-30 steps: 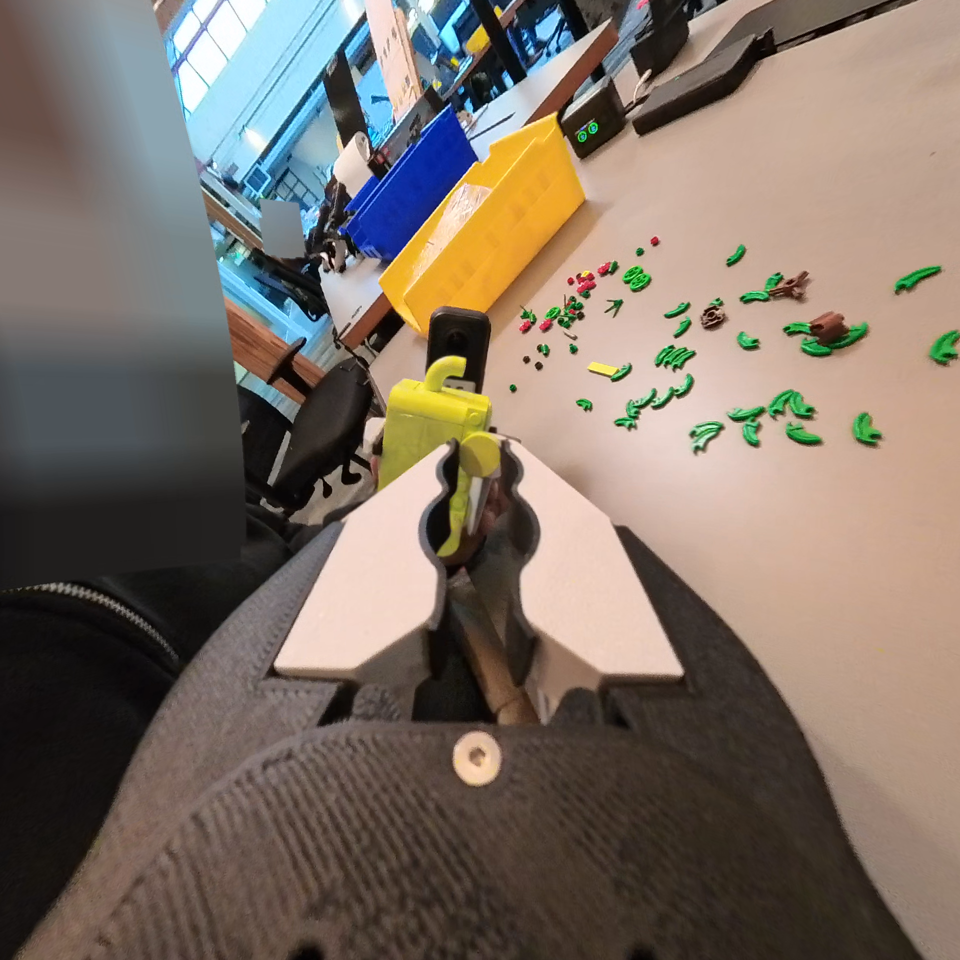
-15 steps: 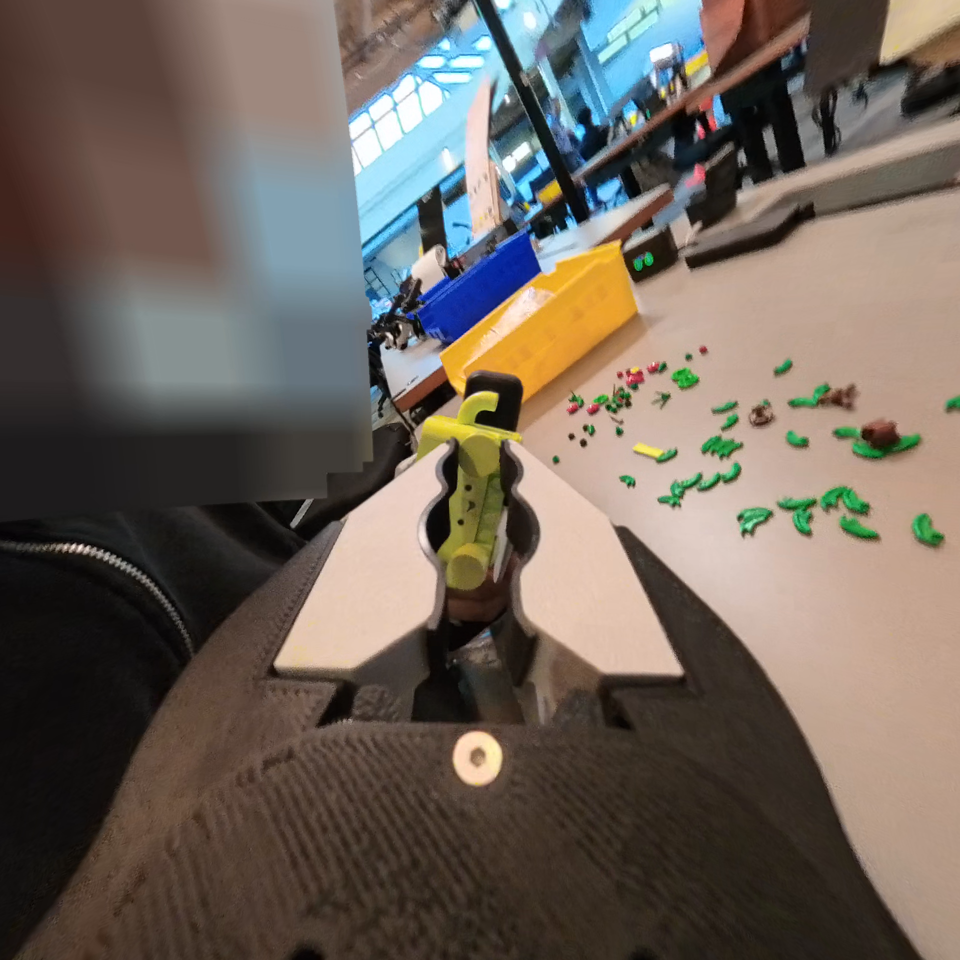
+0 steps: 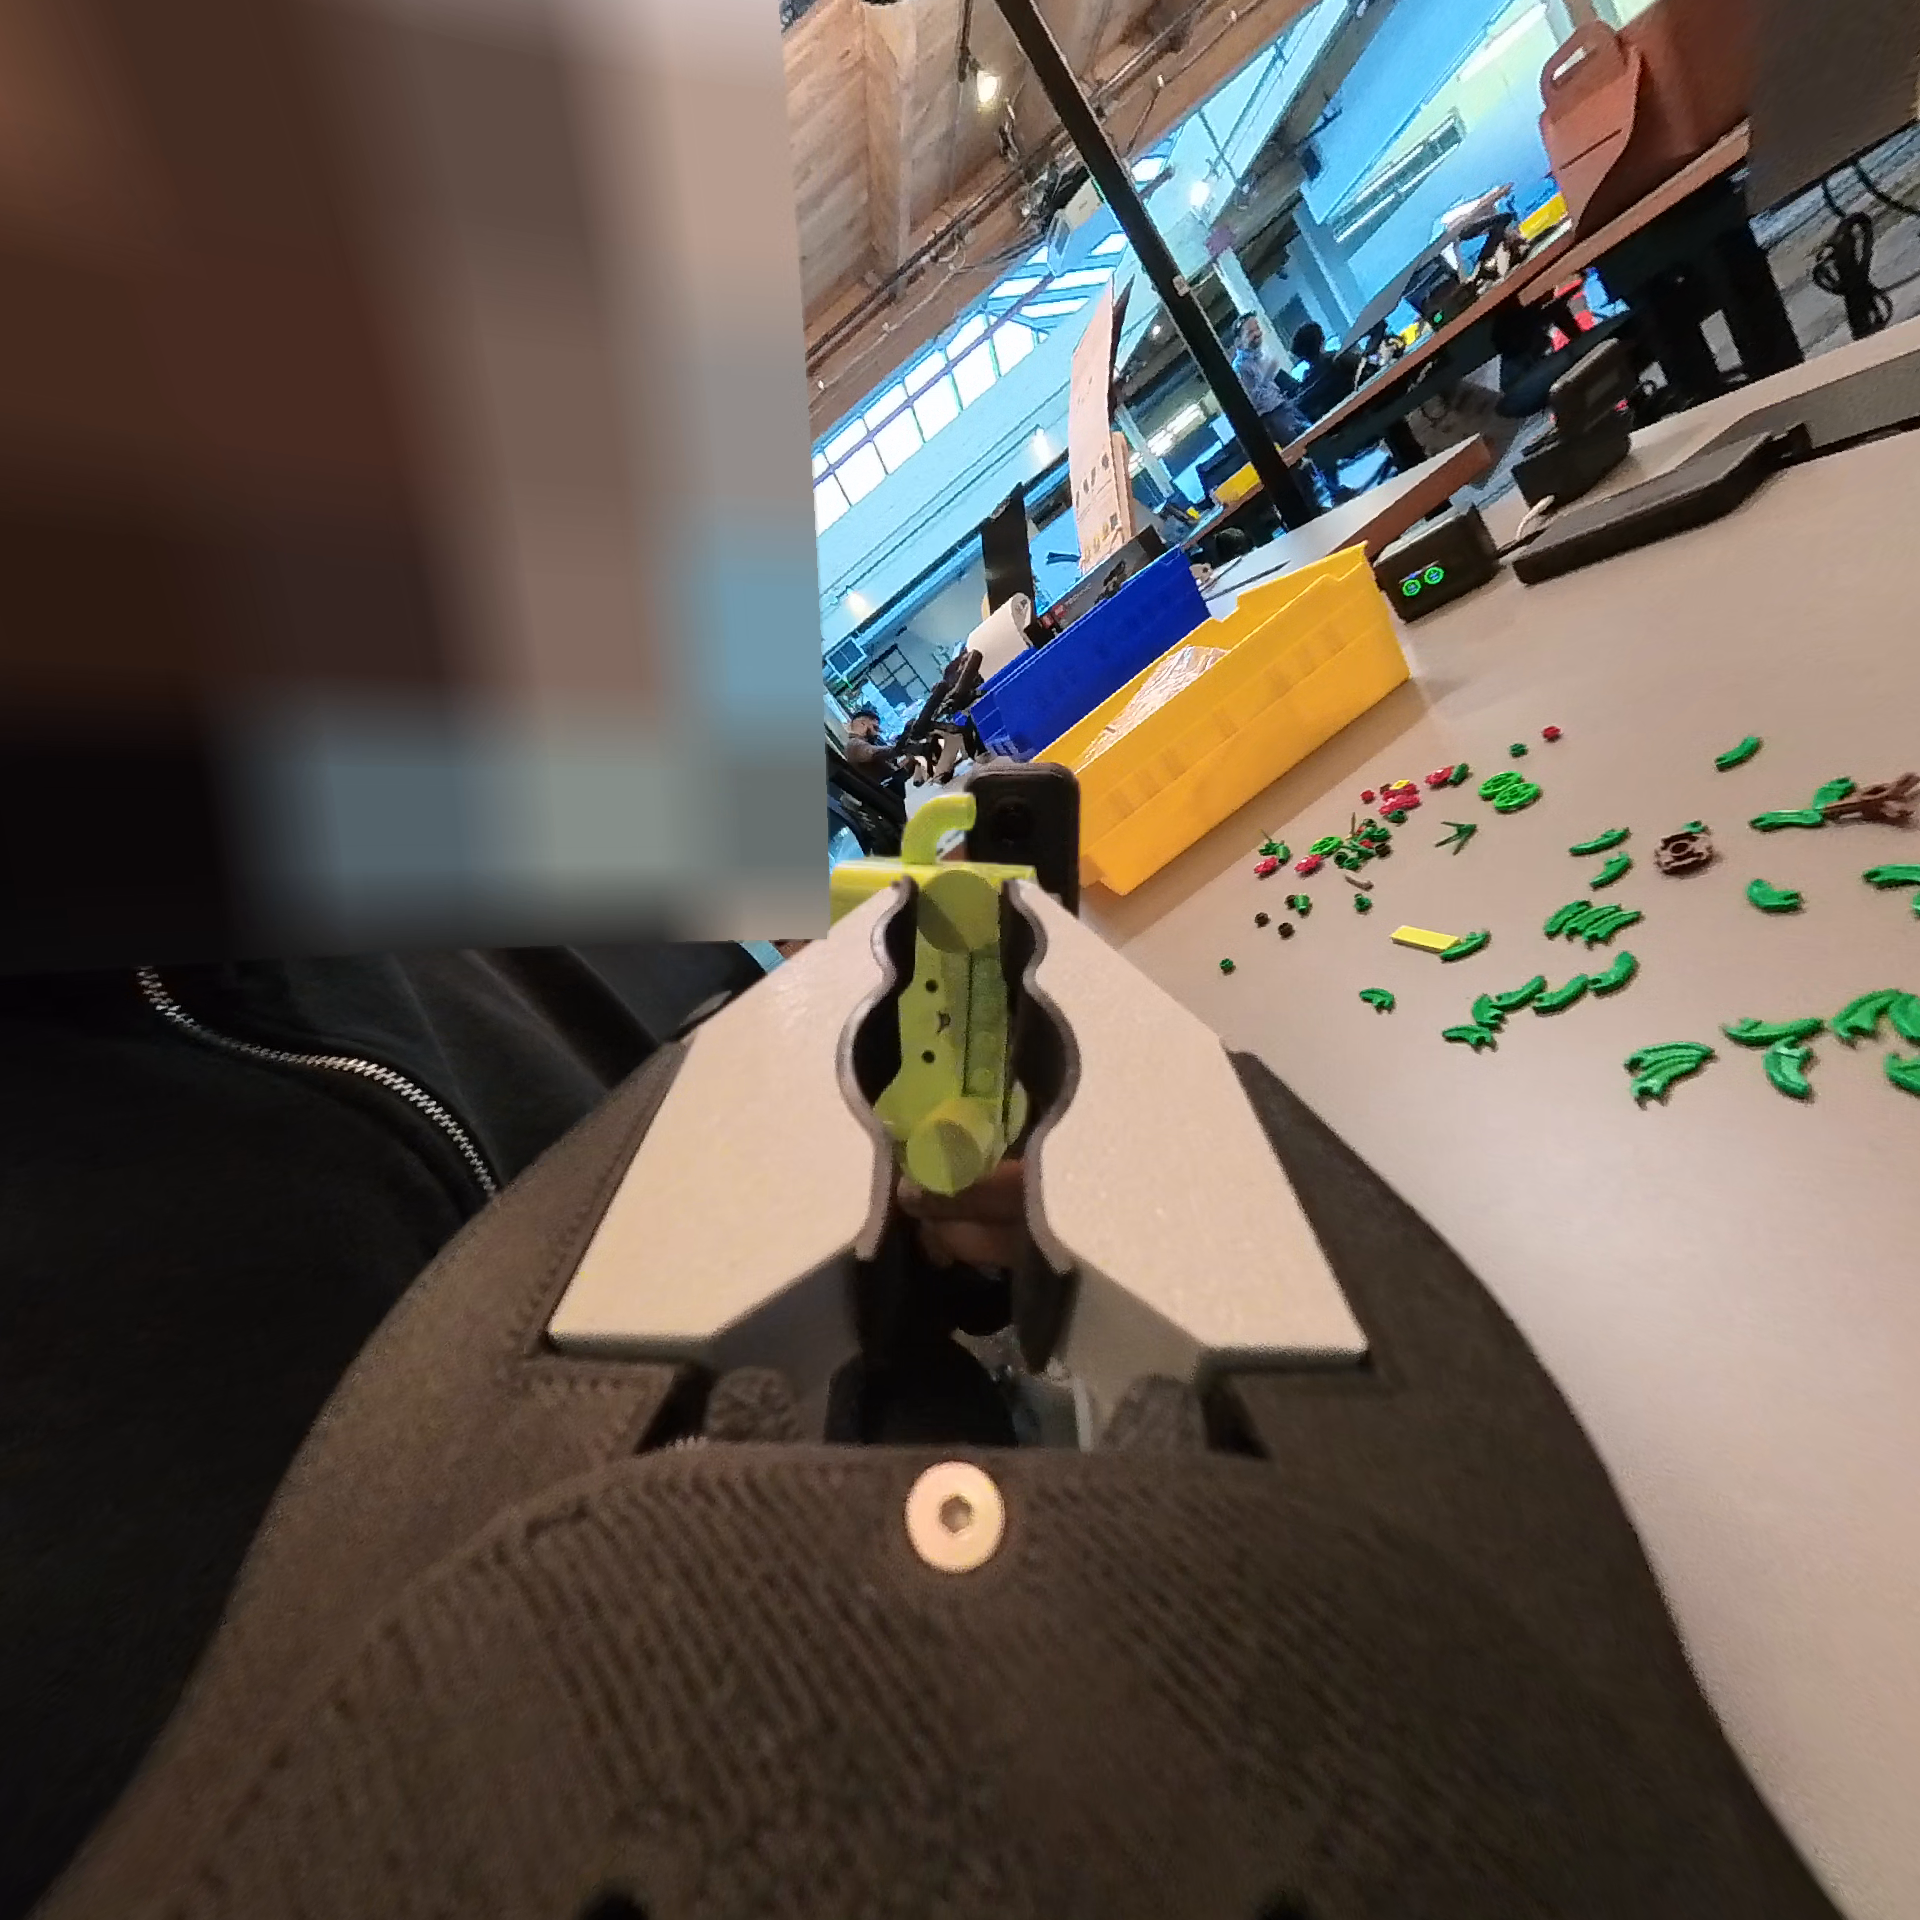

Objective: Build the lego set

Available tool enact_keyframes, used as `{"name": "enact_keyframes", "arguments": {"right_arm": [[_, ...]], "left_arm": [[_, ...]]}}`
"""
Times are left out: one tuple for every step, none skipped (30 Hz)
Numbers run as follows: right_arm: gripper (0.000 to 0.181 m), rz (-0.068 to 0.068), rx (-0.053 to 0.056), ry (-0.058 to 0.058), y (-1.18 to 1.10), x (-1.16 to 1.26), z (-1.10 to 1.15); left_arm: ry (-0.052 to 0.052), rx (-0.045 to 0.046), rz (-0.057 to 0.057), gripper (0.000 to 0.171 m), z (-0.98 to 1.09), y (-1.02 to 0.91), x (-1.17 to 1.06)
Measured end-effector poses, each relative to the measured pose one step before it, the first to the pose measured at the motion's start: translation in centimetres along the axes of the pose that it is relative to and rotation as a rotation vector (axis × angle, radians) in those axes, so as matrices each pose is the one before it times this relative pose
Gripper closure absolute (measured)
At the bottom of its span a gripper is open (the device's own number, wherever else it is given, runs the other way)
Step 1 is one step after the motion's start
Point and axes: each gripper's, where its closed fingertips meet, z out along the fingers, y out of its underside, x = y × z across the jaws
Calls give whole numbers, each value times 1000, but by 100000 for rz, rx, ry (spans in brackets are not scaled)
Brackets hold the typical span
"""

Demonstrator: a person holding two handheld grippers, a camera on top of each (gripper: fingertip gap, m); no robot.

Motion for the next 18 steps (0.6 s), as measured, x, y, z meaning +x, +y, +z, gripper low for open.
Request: {"name": "enact_keyframes", "arguments": {"right_arm": [[167, 114, 436, -304, -31, -11, -33], [167, -269, 255, -130, 2, 3, -29], [167, -606, 20, -32, 11, -4, -24], [167, -628, -23, -145, 2, -27, -10], [167, -699, 16, 29, -15, -17, -8], [167, -909, -302, 229, 7, 16, 3], [167, -1164, -850, 651, 79, 69, 29], [167, -1484, -1204, 813, 113, 77, 43], [167, -1515, -1219, 667, 97, 30, 48], [168, -1318, -1196, 935, 61, 61, 54], [167, -1290, -1058, 755, 42, 30, 69], [167, -1245, -774, 274, 11, -48, 53], [167, -1082, -390, 190, -49, -56, 40], [167, -1065, -307, 218, -34, -47, 21], [167, -1439, -588, 470, 18, -5, 20], [167, -1802, -660, 652, 51, 21, 11], [167, -1609, -626, 607, 39, 8, 18], [168, -1272, -531, 684, 6, 25, 10]], "left_arm": [[372, 864, -1294, 127, -77, -133, -39], [347, 583, -909, 127, -57, -107, -9], [195, 295, -859, 127, -29, -62, -31], [151, 86, -717, 127, -10, -22, -10], [244, -8, -589, 127, 25, 17, 7], [435, -13, -937, 127, 28, 38, 12], [669, -11, -1257, 127, 40, 44, 32], [487, 237, -1196, 128, 38, 20, 12], [391, 245, -991, 128, 13, 15, 0], [271, 169, -588, 128, 27, 23, 1], [153, -28, -483, 128, 12, 30, -10], [34, -125, -438, 128, 23, 31, -23], [-27, -121, -203, 128, 6, 31, -19], [-68, 27, -278, 128, -2, 0, -31], [-37, -54, -515, 128, 1, 10, -33], [-73, -101, -428, 128, -8, 22, -50], [-23, 80, -359, 128, -19, -5, -31], [78, -126, -404, 128, -1, 27, -19]]}}
